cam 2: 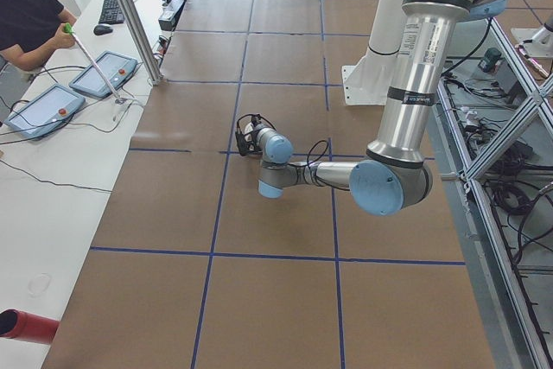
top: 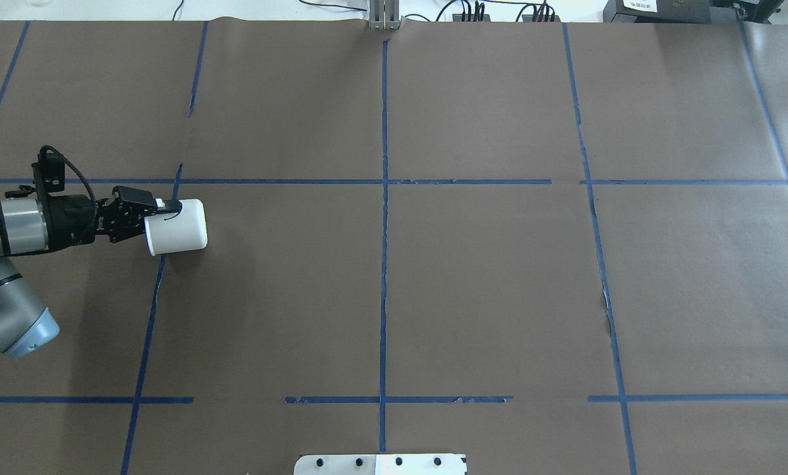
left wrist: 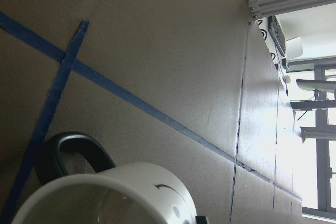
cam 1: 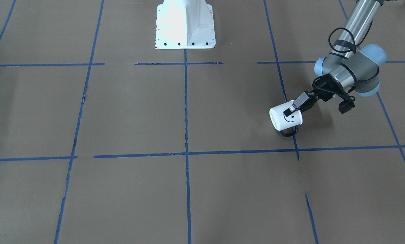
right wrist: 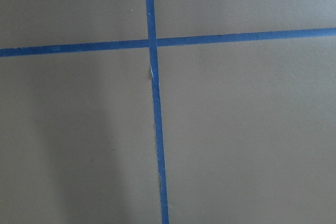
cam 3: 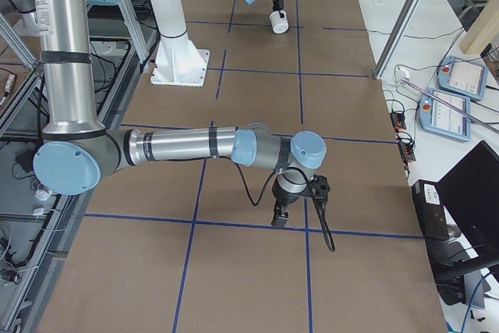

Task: Flip mug
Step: 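Close the left gripper on the rim of the white mug, then lift the mug with the left gripper and carry it toward the table center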

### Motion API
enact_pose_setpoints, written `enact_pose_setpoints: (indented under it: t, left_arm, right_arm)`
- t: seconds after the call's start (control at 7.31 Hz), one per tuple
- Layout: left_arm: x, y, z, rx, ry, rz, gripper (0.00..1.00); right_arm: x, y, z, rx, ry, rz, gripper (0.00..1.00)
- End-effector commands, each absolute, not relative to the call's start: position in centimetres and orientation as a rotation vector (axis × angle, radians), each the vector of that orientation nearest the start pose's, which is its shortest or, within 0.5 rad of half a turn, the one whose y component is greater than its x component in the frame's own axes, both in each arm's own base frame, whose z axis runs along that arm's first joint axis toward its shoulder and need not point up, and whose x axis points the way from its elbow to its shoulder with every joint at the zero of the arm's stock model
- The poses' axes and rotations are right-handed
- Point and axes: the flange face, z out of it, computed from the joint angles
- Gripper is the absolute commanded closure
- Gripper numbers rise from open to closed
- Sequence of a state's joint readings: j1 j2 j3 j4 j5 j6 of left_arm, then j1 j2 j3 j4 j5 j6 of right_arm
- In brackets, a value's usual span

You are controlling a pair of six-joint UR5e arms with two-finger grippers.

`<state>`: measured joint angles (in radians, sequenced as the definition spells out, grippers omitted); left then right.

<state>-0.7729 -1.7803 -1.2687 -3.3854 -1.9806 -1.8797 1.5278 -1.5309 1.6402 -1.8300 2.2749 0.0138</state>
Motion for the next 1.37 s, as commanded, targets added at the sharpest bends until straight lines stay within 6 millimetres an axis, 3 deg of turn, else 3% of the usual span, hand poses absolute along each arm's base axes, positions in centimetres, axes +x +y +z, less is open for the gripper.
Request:
enact_pose_setpoints:
  t: [0.0, 0.27, 0.55, 0.82, 0.96, 1.09, 1.23]
  left_arm:
    - [31.9, -47.2, 43.5, 0.007, 1.662, -0.436, 1.0]
    - [31.3, -49.9, 35.2, -0.071, 1.596, -0.445, 1.0]
    - [33.4, -52.2, 28.5, -0.095, 1.516, -0.482, 1.0]
    - [34.5, -53.2, 23.8, -0.029, 1.419, -0.431, 1.0]
    - [35.7, -54.9, 20.2, 0.025, 1.332, -0.428, 1.0]
    - [38.6, -54.9, 17.5, 0.072, 1.253, -0.429, 1.0]
    - [42.8, -53.1, 15.3, 0.073, 1.186, -0.4, 1.0]
  right_arm:
    - [4.8, -49.7, 63.4, -0.162, -0.698, 0.025, 0.0]
    - [4.8, -49.7, 63.5, -0.164, -0.698, 0.025, 0.0]
    - [4.8, -49.7, 63.5, -0.164, -0.698, 0.025, 0.0]
    - [4.8, -49.7, 63.5, -0.164, -0.698, 0.025, 0.0]
    - [4.8, -49.7, 63.3, -0.161, -0.698, 0.024, 0.0]
    - [4.8, -49.7, 63.5, -0.164, -0.698, 0.025, 0.0]
    - [4.8, -49.7, 63.5, -0.164, -0.698, 0.025, 0.0]
